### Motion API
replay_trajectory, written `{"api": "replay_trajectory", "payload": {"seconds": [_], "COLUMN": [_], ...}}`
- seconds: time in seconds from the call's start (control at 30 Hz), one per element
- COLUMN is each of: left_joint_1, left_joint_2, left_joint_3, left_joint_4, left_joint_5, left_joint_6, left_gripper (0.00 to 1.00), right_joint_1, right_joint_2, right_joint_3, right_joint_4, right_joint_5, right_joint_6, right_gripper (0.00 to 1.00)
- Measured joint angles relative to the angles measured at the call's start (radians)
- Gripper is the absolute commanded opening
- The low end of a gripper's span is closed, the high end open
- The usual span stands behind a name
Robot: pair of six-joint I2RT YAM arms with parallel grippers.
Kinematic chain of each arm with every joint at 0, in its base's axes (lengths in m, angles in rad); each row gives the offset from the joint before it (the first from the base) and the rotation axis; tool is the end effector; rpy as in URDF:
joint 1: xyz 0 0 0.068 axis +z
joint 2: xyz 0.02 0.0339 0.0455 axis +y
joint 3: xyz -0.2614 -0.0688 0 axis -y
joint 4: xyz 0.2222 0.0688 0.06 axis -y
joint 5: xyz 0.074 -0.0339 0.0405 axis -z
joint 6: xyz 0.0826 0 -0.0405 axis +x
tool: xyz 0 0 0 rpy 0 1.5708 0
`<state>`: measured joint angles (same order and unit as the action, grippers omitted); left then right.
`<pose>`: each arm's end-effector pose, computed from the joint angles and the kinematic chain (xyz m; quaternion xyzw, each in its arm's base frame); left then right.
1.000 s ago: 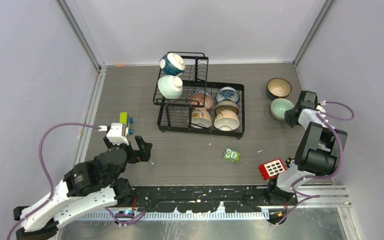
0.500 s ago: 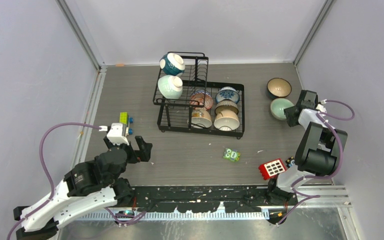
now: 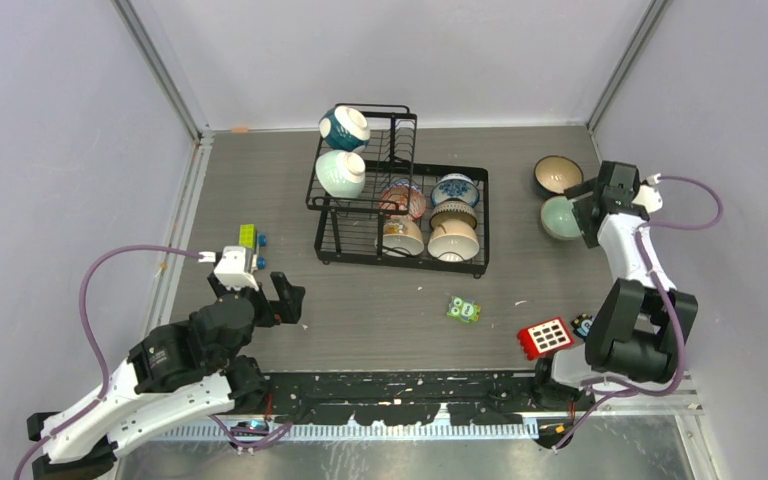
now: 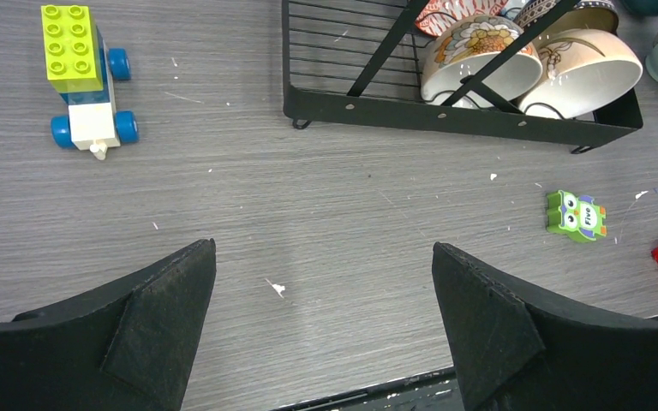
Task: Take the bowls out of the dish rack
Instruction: Place the bowl at the center of the board, then pick up the bowl from the dish rack.
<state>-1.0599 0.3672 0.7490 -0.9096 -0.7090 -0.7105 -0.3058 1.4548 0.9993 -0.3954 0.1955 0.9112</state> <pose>0.0850 -0.0417 0.2770 -0.0290 0.8308 -0.1711 0.5288 0.2983 -0.1110 0.2127 0.5607 0.7446 0.0173 0.3618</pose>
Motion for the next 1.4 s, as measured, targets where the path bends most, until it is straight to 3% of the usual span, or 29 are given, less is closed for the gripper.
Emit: {"api": "replay_trajectory", "payload": {"seconds": [0.33,0.63,0.77,0.9,1.03,1.17,1.4], "left_joint_1": [0.000,0.000,0.000,0.029,0.185,0.470,0.786], "left_joint_2": [0.016,0.109,0.208,0.373,0.500,0.573,0.717], "left_joint_3": [0.000,0.035,0.122,0.295,0.425,0.478,0.507], "left_joint_4": [0.001,0.088,0.172,0.225,0.280,0.314,0.498], "left_joint_5": [-0.035,-0.061,-0.014,0.061,0.221,0.475,0.959], "left_joint_6": [-0.012,0.037,0.114,0.169,0.190,0.161,-0.023], "left_gripper": [1.00,1.00,1.00,1.00,1.00,1.00,1.00], "right_joint_1": [0.273,0.721,0.816,0.821,0.821,0.821,0.821], "right_joint_2": [-0.280,-0.460,-0.455,-0.478,-0.481,-0.494,-0.579], "right_joint_3": [0.253,0.394,0.335,0.101,-0.005,-0.005,-0.077], "right_joint_4": [-0.231,-0.242,-0.201,-0.076,-0.056,-0.013,0.063], "right_joint_5": [0.155,0.123,0.097,0.049,-0.038,-0.113,-0.224], "right_joint_6": [-0.128,-0.283,-0.309,-0.302,-0.288,-0.285,-0.268], "right_gripper": [0.96,0.97,0.95,0.95,0.97,0.98,0.98]}}
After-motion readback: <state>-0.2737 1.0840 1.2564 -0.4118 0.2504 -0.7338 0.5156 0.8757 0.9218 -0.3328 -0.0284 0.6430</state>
